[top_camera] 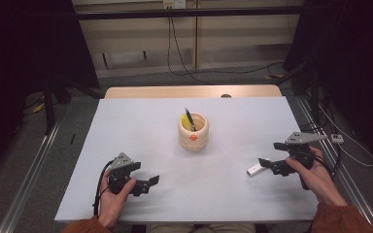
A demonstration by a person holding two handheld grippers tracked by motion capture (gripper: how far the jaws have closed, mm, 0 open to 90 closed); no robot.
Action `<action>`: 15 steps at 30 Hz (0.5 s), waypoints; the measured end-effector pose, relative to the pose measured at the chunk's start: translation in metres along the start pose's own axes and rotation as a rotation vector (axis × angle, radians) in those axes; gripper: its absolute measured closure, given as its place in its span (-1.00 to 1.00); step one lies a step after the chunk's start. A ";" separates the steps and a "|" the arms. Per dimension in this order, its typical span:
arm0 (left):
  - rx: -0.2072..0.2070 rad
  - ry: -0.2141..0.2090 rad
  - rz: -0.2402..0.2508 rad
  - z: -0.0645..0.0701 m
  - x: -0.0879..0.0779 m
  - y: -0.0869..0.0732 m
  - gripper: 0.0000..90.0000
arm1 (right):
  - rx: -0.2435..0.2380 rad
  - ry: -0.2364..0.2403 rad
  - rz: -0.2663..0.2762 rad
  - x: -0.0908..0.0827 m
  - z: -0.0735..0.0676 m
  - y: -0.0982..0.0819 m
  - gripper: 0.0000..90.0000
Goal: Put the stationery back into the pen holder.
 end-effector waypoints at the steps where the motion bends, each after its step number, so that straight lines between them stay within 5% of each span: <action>1: 0.000 0.000 -0.001 0.000 0.000 0.000 -0.85 | -0.022 0.004 -0.004 0.000 0.001 -0.001 -0.71; 4: 0.004 0.003 -0.004 0.000 0.001 0.000 -0.86 | -0.056 0.028 -0.054 0.001 0.004 -0.007 -0.67; 11: 0.011 0.002 -0.006 0.000 0.001 0.000 -0.86 | -0.020 0.084 -0.077 -0.002 0.014 -0.006 -0.76; 15: 0.010 0.002 -0.007 0.000 0.000 0.000 -0.86 | -0.080 0.159 -0.131 -0.001 0.016 -0.007 -0.75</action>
Point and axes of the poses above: each handheld gripper's, and its own axes: x roughly forward along the jaws, y roughly out of its top, z roughly to its right, the point moved 6 cm from there along x, roughly forward along the jaws, and after that the axes turned 9 degrees about x, right-handed, at the moved point
